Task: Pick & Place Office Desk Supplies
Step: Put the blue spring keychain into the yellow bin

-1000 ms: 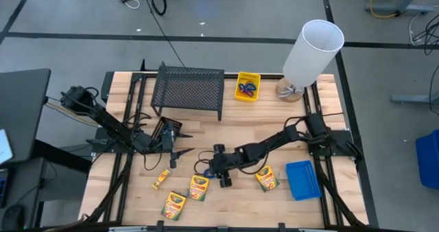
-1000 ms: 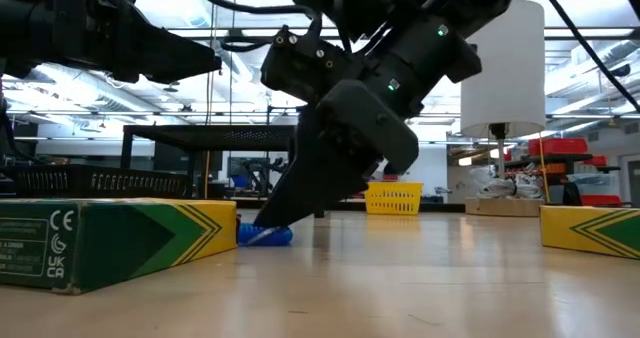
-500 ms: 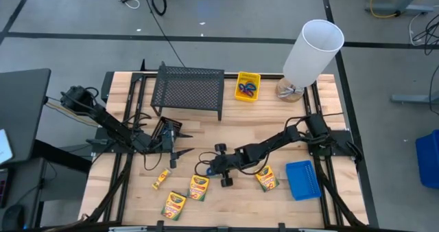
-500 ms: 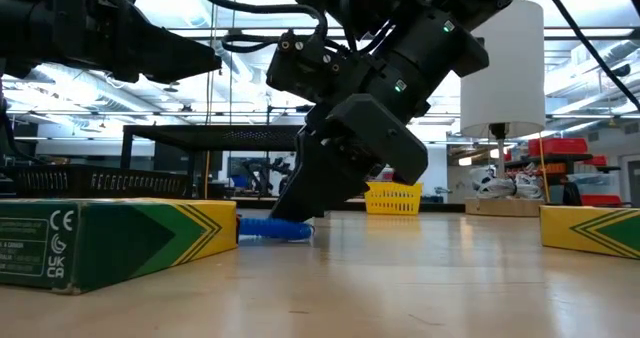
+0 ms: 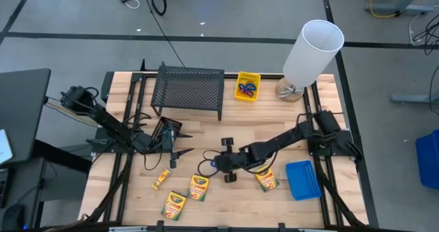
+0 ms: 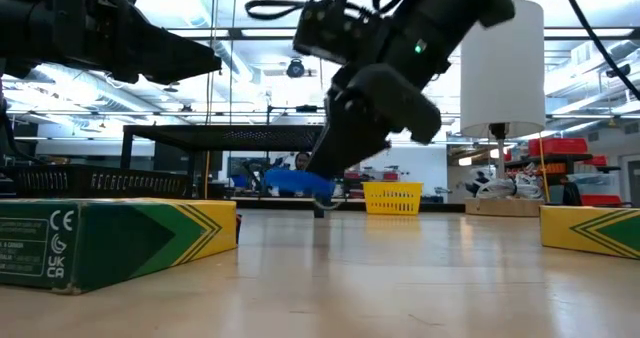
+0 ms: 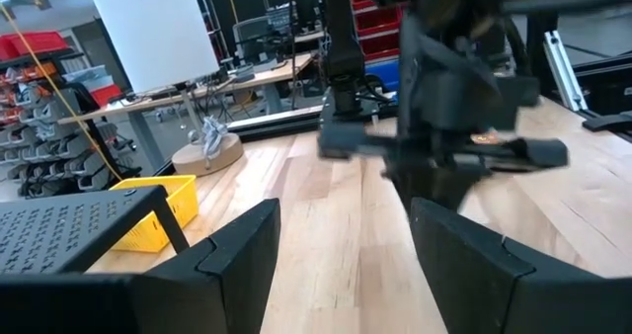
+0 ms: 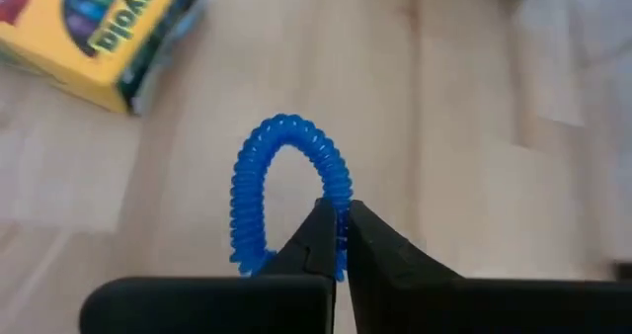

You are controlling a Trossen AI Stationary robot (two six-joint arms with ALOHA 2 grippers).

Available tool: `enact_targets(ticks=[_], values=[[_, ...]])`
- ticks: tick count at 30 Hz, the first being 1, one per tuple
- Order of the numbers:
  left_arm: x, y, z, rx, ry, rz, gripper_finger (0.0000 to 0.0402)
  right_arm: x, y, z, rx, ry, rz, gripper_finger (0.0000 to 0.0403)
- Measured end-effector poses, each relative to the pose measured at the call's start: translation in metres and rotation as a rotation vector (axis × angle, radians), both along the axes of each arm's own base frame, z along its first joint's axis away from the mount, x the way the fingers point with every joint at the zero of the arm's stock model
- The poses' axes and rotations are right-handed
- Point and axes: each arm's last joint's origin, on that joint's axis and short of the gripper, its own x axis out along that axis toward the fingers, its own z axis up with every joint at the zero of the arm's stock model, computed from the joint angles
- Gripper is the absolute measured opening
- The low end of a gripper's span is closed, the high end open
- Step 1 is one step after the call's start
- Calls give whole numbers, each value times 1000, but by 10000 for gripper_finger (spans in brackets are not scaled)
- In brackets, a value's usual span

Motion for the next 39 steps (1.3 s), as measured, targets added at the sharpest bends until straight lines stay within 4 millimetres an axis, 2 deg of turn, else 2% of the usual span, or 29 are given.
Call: enact_targets(ticks=[7, 13, 17, 26, 32, 39], values=[[0, 0, -2, -12, 17, -16, 234, -8, -7, 40, -31, -123, 16, 8], [0, -1, -2, -26, 15, -28, 234, -15, -32, 65, 41, -351, 102, 6], [0, -1, -2, -30, 12, -30, 234, -27, -60, 71, 29, -448, 99, 6], [0, -1, -1, -33, 7, -36, 234, -60, -140, 81, -68, -492, -98, 4], [0, -1, -1, -33, 8, -36, 234, -80, -193, 75, -163, -462, -293, 4], [0, -1, -1, -20, 10, -33, 234, -104, -245, 64, -188, -420, -481, 4]])
